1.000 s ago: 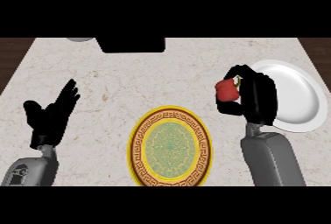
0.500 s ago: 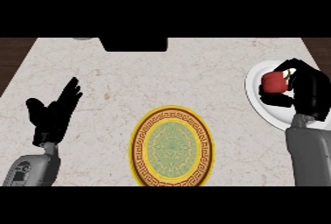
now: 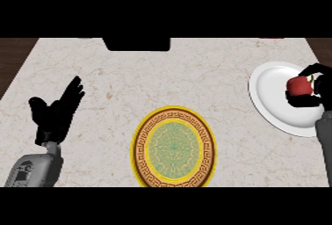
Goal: Pick the bell pepper from the plate and place it in the plate
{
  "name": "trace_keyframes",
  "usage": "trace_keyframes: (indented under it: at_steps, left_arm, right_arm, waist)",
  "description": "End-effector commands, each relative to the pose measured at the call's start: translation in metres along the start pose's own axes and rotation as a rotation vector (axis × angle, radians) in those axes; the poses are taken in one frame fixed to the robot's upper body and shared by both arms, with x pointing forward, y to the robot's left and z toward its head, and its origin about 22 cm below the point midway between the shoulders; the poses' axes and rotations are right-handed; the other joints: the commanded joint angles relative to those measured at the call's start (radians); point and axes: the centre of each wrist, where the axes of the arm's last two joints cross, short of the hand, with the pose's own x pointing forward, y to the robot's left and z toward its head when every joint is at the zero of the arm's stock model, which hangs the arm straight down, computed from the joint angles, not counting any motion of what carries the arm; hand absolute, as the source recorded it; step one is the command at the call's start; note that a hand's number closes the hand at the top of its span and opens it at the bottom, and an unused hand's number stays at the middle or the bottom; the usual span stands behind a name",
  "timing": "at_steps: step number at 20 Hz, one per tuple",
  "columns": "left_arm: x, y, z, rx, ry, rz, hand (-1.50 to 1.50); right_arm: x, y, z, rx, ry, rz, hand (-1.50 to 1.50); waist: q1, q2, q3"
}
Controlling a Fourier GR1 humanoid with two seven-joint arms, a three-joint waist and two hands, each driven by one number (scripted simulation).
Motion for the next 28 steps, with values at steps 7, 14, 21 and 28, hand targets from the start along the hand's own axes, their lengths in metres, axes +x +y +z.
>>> trace_keyframes:
  at_steps: [7,14,21,28]
  left_arm:
    - [0.003,0.008,0.004,-0.006,-0.014,-0.019,0.0]
    - [-0.009,0.008,0.008,0.017,-0.004,0.004,0.0]
    - [-0.014,0.012,0.01,0.028,0.004,0.001,0.0]
    - [-0.015,0.028,0.005,0.031,0.027,0.003,0.0]
  right_arm:
    - [-0.061,0.018,-0.005,0.206,-0.011,-0.135,-1.5]
    - [-0.024,-0.011,-0.029,0.004,-0.291,-0.367,-1.5]
    - [-0.01,-0.017,-0.025,0.038,-0.208,-0.695,-1.5]
    - [-0.067,-0.055,-0.012,0.219,-0.116,-0.874,-1.5]
  waist:
    - [0.008,0.002,0.001]
    - [-0.015,-0.009,-0.001]
    - [-0.025,-0.012,-0.002]
    - [-0.025,-0.008,-0.001]
